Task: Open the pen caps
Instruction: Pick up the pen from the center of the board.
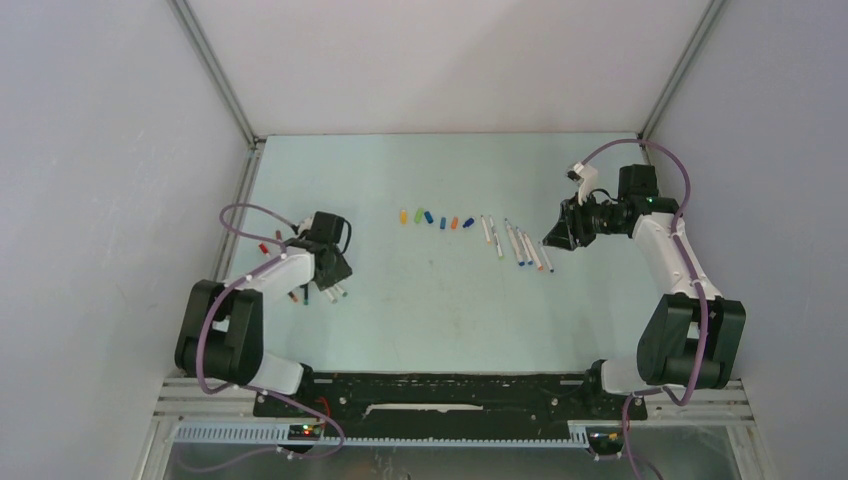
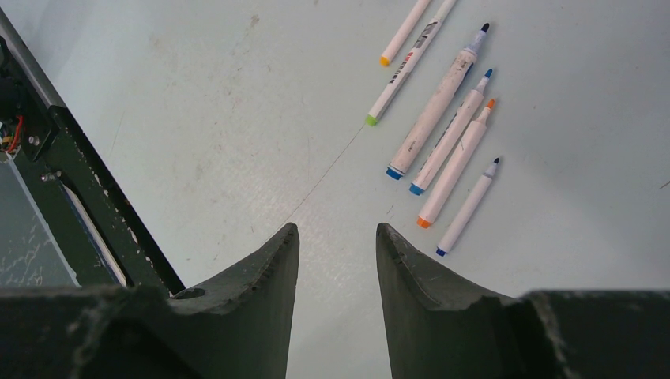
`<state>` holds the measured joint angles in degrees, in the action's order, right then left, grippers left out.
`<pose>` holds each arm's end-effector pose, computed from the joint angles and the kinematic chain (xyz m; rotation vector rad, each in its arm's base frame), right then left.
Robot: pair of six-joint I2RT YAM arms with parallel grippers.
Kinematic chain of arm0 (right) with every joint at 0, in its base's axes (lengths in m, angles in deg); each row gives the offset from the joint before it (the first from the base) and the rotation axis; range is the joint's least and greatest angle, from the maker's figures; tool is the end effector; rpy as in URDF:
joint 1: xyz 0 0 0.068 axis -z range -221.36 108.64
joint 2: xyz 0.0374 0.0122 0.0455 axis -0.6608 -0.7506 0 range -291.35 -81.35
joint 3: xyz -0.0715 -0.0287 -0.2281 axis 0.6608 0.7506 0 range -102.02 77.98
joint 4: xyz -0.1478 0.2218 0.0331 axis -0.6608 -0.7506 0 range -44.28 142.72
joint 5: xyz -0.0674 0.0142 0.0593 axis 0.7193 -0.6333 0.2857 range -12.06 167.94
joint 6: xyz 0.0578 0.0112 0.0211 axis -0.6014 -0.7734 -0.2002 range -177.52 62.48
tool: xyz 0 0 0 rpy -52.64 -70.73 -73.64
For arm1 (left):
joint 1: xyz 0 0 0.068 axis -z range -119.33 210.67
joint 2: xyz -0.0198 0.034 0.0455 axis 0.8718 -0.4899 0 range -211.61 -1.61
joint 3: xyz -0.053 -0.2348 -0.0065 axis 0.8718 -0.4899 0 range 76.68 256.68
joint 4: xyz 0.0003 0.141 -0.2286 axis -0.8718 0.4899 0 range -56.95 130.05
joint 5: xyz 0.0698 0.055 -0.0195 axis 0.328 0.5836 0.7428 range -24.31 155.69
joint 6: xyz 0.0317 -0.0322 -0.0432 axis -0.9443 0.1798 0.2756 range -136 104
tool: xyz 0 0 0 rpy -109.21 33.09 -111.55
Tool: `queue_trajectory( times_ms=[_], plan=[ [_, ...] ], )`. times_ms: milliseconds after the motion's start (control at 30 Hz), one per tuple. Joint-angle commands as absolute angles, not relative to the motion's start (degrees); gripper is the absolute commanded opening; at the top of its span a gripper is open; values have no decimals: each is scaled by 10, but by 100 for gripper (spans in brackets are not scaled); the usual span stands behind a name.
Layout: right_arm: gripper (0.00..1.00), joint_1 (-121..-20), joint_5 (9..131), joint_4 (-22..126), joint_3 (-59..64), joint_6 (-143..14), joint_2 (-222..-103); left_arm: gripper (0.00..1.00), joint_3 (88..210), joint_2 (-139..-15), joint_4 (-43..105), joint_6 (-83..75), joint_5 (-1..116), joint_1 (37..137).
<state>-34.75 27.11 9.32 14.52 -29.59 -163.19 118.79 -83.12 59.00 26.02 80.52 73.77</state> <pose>0.2974 0.0028 0.2274 -0.6913 2.1971 0.8670 0.2650 -0.0492 0.1186 -0.7326 2.5408 0.0379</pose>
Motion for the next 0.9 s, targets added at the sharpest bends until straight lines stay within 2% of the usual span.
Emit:
queue_trajectory(
  times_ms=[0, 100, 500, 733, 867],
  plan=[
    [44, -345, 260, 93, 145, -287, -1621, 40, 1217, -849, 604, 257, 815, 733],
    [44, -345, 259, 93, 145, -286, -1621, 40, 1217, -857, 601, 256, 806, 727],
    [44, -341, 257, 92, 145, -286, -1616, 18, 1226, -886, 563, 203, 687, 731],
    [44, -341, 257, 92, 146, -286, -1613, 17, 1268, -924, 610, 182, 712, 803],
    [44, -338, 254, 91, 146, -285, -1611, 19, 1296, -943, 637, 172, 721, 814]
  ],
)
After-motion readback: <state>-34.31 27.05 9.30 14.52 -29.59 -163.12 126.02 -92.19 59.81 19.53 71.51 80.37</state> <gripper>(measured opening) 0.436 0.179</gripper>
